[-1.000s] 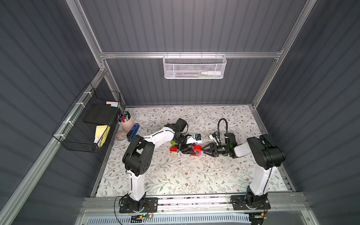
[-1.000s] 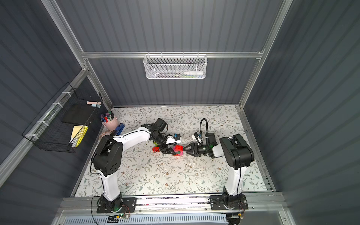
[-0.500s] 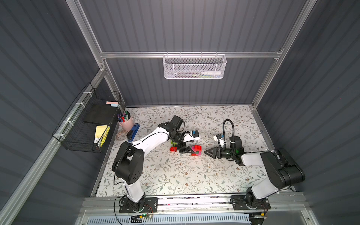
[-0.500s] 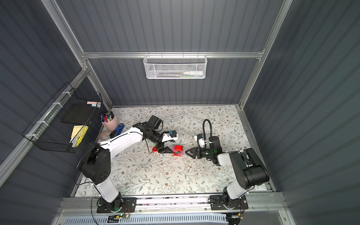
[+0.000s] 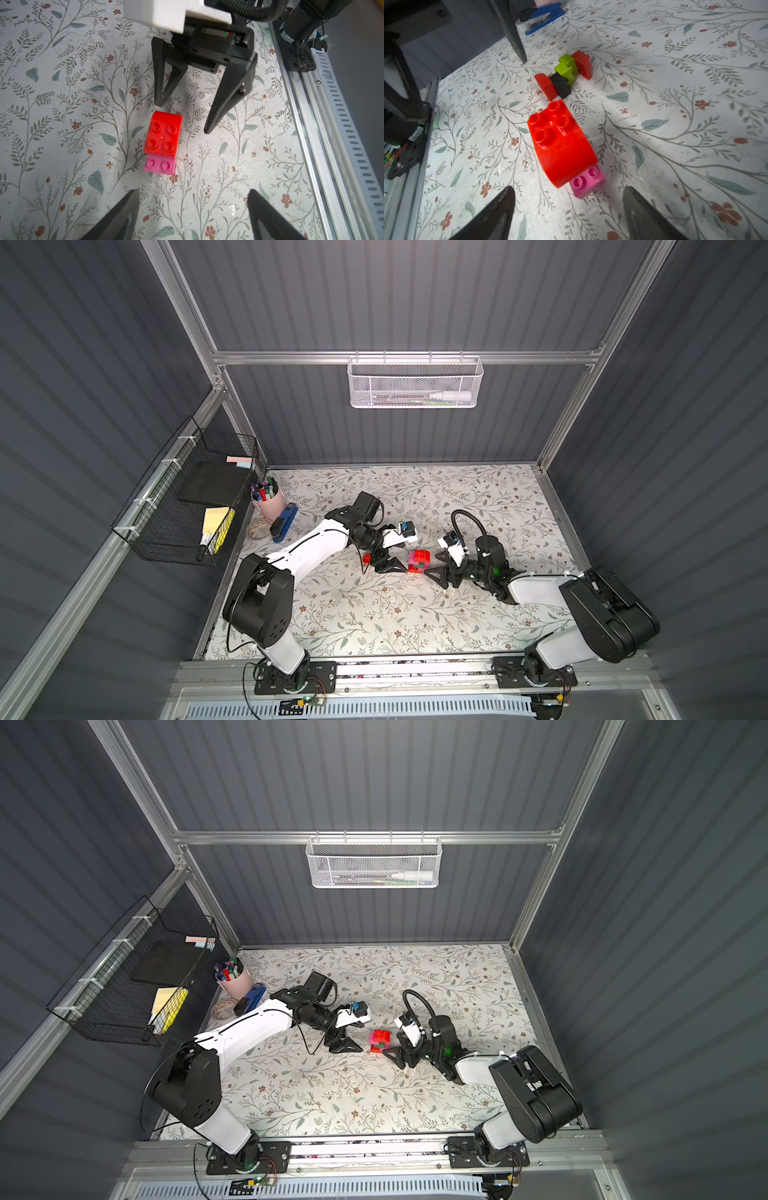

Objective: Assemble the letter s with lego
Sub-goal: Adjust the lego brick at the center of the board.

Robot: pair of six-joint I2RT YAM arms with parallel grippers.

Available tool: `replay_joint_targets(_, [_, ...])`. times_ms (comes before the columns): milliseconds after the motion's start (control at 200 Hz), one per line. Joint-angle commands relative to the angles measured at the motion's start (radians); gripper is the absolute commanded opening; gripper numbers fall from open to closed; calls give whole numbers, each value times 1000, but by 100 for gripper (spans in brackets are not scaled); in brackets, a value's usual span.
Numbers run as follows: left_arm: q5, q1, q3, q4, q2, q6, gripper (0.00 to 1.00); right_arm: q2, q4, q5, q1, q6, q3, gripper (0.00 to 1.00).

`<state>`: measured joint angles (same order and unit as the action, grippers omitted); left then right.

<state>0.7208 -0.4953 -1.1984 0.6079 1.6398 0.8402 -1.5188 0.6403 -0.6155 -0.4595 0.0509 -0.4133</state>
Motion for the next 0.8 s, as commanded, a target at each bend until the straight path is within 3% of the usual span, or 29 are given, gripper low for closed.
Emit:
replay_joint_targets(0, [-1, 5, 11, 31, -35, -13, 84, -45, 34, 2, -13, 105, -42, 83])
replay_joint_targets(390, [-11, 7, 20, 37, -39, -11, 85, -200, 129, 6, -41, 216, -90, 76])
replay_joint_targets(790, [-11, 9, 20, 44, -28, -6, 85, -215, 141, -4, -48, 232, -89, 56])
